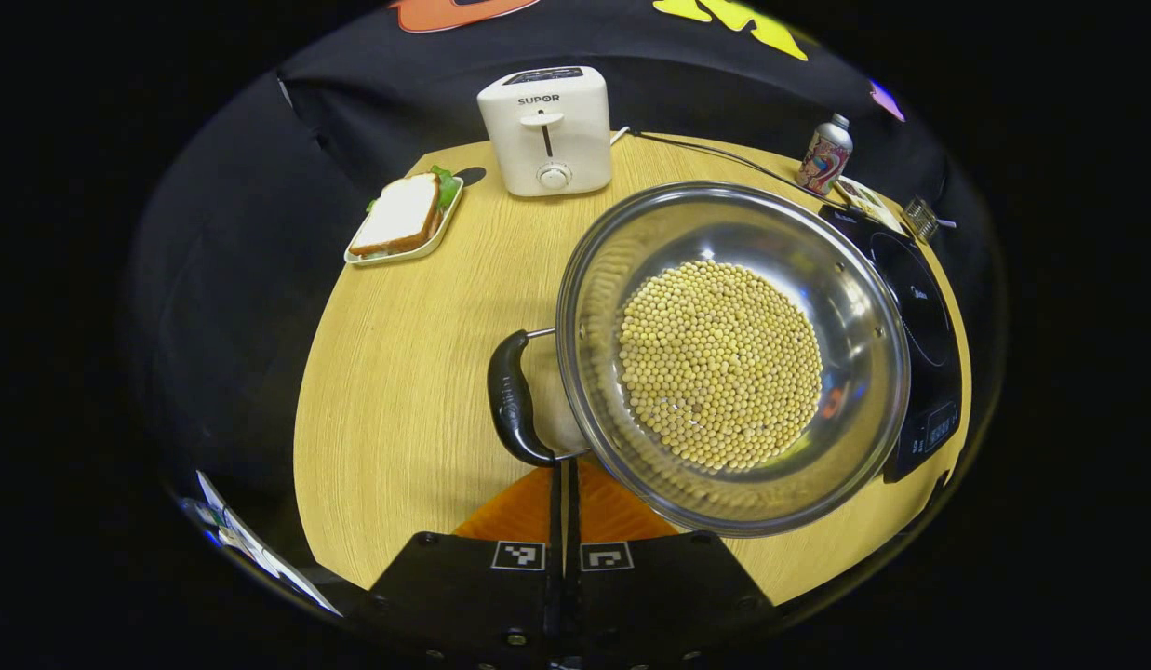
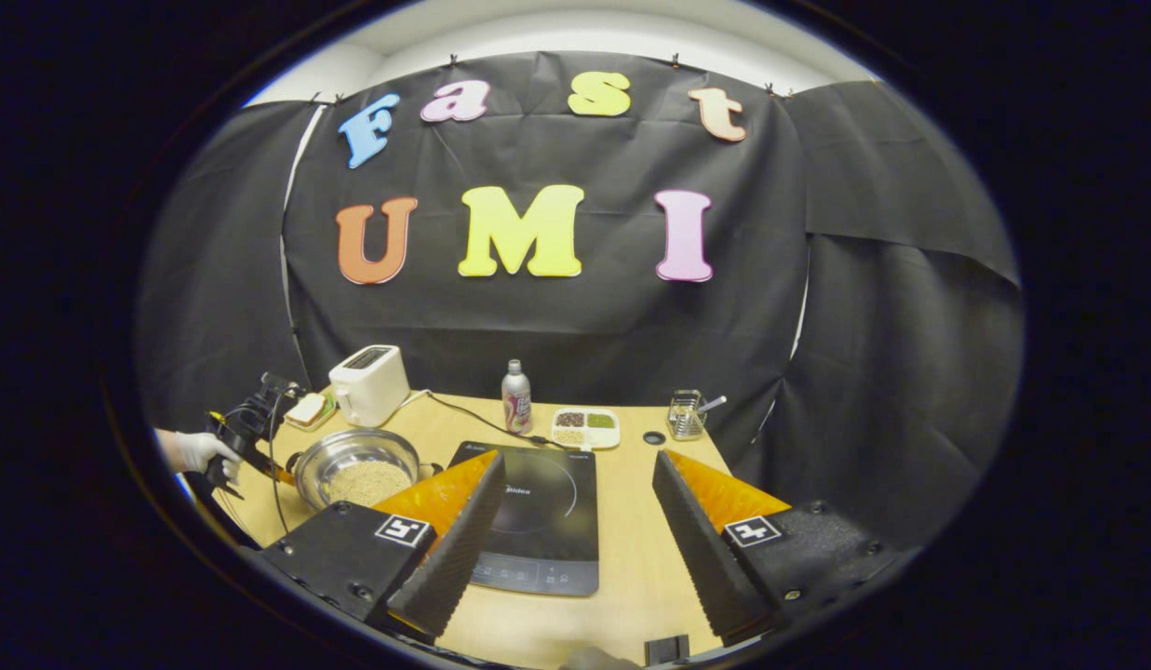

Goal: First push the handle of the pot to place it horizontally, then grasp the pot with both hands and set it on the induction cooktop.

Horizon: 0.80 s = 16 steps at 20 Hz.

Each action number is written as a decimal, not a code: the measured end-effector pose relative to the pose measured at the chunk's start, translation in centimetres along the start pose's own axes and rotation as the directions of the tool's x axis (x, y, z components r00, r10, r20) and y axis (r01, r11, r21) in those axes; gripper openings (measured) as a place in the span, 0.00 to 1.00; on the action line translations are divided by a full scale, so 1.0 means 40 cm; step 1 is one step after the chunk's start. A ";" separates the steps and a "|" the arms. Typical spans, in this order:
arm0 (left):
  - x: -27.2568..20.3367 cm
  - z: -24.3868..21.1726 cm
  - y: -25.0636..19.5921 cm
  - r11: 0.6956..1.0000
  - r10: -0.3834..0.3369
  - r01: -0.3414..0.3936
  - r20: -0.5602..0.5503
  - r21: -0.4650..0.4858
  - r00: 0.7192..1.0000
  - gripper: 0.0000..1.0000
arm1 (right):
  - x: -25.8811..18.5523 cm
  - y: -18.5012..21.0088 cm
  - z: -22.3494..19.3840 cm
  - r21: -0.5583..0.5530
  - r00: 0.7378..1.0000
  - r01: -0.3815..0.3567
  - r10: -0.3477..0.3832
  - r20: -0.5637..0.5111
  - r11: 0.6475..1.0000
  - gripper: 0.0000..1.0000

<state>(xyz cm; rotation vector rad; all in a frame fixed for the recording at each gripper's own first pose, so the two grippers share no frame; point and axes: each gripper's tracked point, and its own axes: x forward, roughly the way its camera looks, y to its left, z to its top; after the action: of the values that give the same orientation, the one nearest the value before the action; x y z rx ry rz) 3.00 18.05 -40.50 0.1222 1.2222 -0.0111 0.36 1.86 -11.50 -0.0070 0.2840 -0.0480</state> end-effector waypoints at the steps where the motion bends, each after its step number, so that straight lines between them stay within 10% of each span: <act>1: 0.003 0.005 0.003 1.000 0.000 0.000 0.002 0.004 1.000 0.00 | 0.001 0.002 -0.003 0.001 1.000 -0.002 0.002 0.000 1.000 0.99; 16: 0.048 0.074 0.046 1.000 0.013 -0.014 0.022 0.020 1.000 0.00 | 0.015 0.019 -0.010 -0.017 1.000 0.010 -0.010 -0.029 1.000 0.99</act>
<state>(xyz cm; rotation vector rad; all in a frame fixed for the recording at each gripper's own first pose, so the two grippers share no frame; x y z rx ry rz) 6.59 19.68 -41.16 0.1477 1.1996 -0.0131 0.85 2.59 -12.04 -0.0241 0.3136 -0.0555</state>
